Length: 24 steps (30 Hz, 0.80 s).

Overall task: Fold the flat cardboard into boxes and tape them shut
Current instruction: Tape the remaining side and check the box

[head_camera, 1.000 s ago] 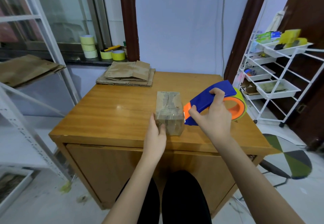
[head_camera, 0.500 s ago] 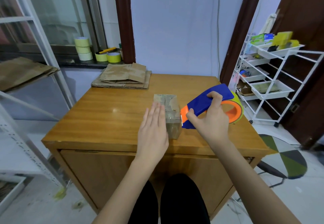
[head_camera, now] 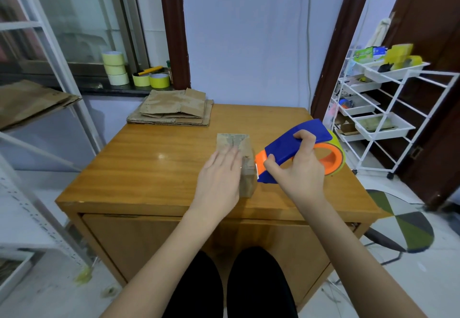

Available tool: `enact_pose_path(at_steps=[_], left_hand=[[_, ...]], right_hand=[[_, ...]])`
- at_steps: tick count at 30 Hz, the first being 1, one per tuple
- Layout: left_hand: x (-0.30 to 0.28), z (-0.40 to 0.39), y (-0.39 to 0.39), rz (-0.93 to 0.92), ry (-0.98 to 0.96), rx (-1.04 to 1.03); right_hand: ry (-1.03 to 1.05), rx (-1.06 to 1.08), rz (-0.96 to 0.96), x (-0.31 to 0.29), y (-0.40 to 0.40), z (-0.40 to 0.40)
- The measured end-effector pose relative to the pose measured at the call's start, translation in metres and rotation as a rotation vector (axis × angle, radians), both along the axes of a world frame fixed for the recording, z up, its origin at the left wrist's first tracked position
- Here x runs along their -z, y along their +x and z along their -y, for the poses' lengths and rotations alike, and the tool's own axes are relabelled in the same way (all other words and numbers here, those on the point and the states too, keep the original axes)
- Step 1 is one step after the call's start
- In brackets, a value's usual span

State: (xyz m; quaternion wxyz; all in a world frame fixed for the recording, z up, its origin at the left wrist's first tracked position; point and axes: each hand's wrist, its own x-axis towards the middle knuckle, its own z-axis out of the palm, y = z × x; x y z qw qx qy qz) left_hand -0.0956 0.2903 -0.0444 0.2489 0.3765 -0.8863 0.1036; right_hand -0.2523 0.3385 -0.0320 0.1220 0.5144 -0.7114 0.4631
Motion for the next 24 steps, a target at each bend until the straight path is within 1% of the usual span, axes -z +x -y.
enact_pose_path(at_steps=[2,3,6,9,14,17,20,24], left_hand=[[0.005,0.0,-0.005,0.056,-0.024,0.083],[0.008,0.0,-0.007,0.088,-0.015,0.083],[0.014,0.003,-0.012,0.06,-0.023,0.053],[0.017,0.006,-0.015,-0.008,0.0,0.053],[0.009,0.005,-0.016,-0.052,0.014,0.063],[0.008,0.0,-0.018,-0.042,0.061,0.037],[0.014,-0.006,-0.021,-0.04,0.108,0.061],[0.016,-0.004,-0.024,-0.052,0.13,0.012]], right_hand=[[-0.009,0.0,-0.008,0.0,-0.001,0.001],[-0.01,-0.002,-0.003,0.0,-0.001,0.001],[-0.012,-0.004,0.026,0.002,-0.001,0.0],[-0.022,-0.013,0.044,0.004,-0.003,0.0],[-0.036,-0.025,0.063,0.005,-0.003,0.0],[-0.048,-0.034,0.06,0.006,-0.004,0.001],[-0.062,-0.035,0.101,0.007,-0.005,0.001],[-0.062,-0.047,0.168,0.009,-0.006,0.001]])
